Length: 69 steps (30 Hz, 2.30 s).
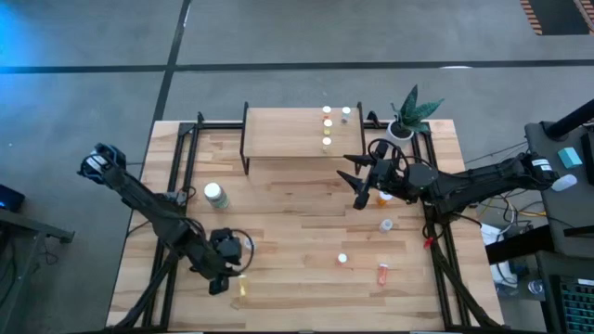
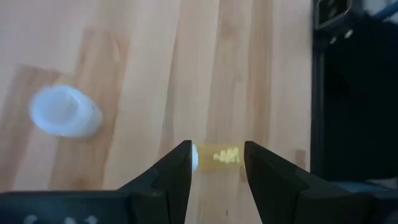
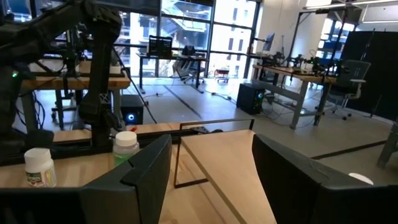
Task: Pick and place medicine bottles onto shelf by color
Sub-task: Put the white pill bottle on the shelf
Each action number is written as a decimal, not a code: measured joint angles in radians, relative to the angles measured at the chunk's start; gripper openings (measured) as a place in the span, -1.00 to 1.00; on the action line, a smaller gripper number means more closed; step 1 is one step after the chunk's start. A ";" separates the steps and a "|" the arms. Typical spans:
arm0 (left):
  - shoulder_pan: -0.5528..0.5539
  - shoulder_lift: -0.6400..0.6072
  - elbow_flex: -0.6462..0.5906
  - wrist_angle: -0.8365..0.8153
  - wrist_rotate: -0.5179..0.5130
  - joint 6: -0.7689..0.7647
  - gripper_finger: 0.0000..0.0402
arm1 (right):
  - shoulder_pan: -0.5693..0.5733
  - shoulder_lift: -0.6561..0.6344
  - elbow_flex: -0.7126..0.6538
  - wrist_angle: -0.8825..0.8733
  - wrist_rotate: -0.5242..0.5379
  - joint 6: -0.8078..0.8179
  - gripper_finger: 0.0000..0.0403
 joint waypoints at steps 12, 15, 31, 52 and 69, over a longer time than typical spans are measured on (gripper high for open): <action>0.010 0.146 0.002 -0.005 0.102 -0.266 -0.08 | 0.030 0.001 0.000 0.001 -0.008 0.031 0.07; 0.023 0.180 0.003 -0.005 0.094 -0.390 0.07 | 0.034 0.001 0.000 0.001 -0.007 0.038 0.07; 0.048 0.219 0.071 -0.007 0.154 -0.194 0.27 | 0.051 0.001 0.000 -0.001 -0.007 0.051 0.07; -0.147 0.217 0.223 -0.410 0.166 -0.214 0.27 | 0.051 0.002 0.000 -0.014 -0.007 0.050 0.07; -0.395 0.224 0.175 -0.429 0.099 -0.433 0.27 | 0.051 0.002 0.000 -0.007 0.002 0.050 0.07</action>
